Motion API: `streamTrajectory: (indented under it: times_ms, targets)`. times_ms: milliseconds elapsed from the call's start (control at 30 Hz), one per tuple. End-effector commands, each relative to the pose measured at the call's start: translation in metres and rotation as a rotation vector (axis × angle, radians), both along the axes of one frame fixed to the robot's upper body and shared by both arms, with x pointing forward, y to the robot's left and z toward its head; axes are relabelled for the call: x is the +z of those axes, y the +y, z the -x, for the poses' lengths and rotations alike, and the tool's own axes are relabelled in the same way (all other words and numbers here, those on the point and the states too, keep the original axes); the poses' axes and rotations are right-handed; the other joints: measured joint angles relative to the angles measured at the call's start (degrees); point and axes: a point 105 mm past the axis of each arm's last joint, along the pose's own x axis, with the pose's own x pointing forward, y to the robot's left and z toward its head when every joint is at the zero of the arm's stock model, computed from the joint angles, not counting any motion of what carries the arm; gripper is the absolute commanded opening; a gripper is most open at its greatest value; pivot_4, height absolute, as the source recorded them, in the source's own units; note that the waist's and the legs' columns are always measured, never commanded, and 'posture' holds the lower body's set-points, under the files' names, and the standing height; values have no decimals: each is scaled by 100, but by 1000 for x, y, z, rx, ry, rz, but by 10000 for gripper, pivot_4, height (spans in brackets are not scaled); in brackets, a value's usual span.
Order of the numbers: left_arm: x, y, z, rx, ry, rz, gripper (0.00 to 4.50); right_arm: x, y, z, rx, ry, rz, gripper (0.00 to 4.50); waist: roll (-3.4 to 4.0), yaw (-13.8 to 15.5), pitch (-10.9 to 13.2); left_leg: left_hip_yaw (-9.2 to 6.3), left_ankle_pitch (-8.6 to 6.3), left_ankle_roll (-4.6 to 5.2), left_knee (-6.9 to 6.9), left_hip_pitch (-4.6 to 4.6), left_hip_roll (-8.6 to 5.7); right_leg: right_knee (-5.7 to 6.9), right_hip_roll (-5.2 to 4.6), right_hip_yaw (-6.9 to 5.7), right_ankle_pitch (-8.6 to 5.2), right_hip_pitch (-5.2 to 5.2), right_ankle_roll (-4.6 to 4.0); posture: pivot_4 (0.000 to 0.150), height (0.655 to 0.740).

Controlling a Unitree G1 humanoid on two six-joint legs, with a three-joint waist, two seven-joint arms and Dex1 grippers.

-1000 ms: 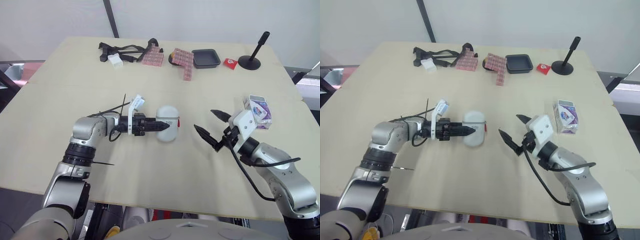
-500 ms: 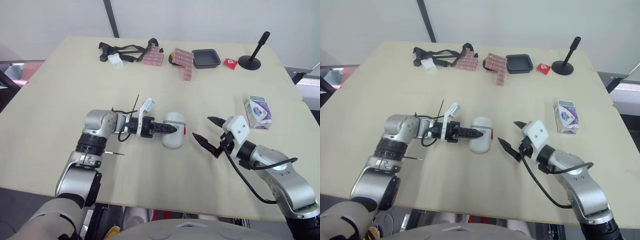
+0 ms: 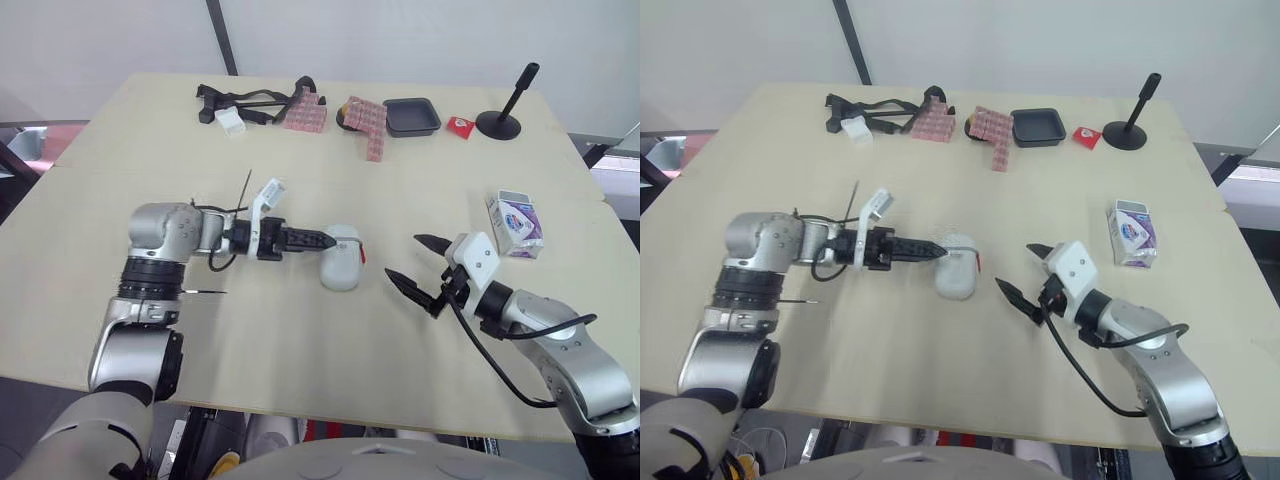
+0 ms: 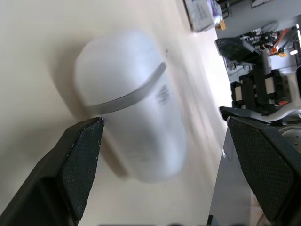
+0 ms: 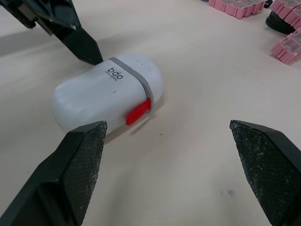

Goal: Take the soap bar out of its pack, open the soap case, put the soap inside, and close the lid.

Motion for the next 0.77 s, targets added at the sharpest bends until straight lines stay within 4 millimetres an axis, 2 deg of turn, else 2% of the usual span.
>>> streamTrajectory:
  times_ms: [33, 100, 200, 333, 400, 500, 633, 767]
  targets:
    - [21, 17, 5, -10, -301, -90, 44585, 10, -5, -3, -6, -48, 7, 45000, 1, -25, 2, -1, 0, 0, -3, 0, 1, -3, 0, -2, 0, 0, 0, 1500, 7400]
    - [21, 23, 5, -10, -541, -156, 44585, 8, -5, -3, 0, -44, 11, 45000, 5, -60, 3, 0, -1, -4, -22, 4, 1, -20, 2, 2, 0, 6, 0, 1500, 7400]
    - [18, 32, 4, 23, -758, -184, 44585, 7, -5, -4, 2, -43, 14, 45000, 9, -19, 5, -6, -1, -4, -36, 18, 0, -48, -1, -27, 0, 34, 1, 1500, 7400]
    - [10, 43, 2, 90, -898, -194, 44585, 6, -5, -4, 1, -40, 14, 45000, 7, -17, 5, -15, -1, -4, -36, 17, 1, -56, -5, -53, 0, 39, 1, 1500, 7400]
    - [-3, 48, 7, 55, -937, -247, 44585, 5, -6, -4, -1, -38, 14, 45000, 7, -37, 5, -15, 0, -4, -36, 18, 1, -54, -6, -53, 0, 39, 1, 1500, 7400]
    - [-13, 54, 17, 49, -936, -226, 44585, 1, -6, -3, -5, -30, 18, 45000, 8, -100, 5, -14, 0, -4, -39, 21, 2, -54, -6, -51, 0, 39, 0, 1500, 7400]
    - [-32, 65, 20, 103, -848, -269, 44585, -4, -7, -1, -9, -8, 14, 45000, 8, -124, 5, -15, 2, -7, -40, 21, 3, -55, -6, -51, 0, 36, 0, 1500, 7400]
    - [-41, 69, 21, 129, -825, -302, 44585, -5, -8, -3, -10, -4, 12, 45000, 8, -143, 5, -15, 5, -10, -40, 26, 0, -61, -11, -52, 0, 36, 0, 1500, 7400]
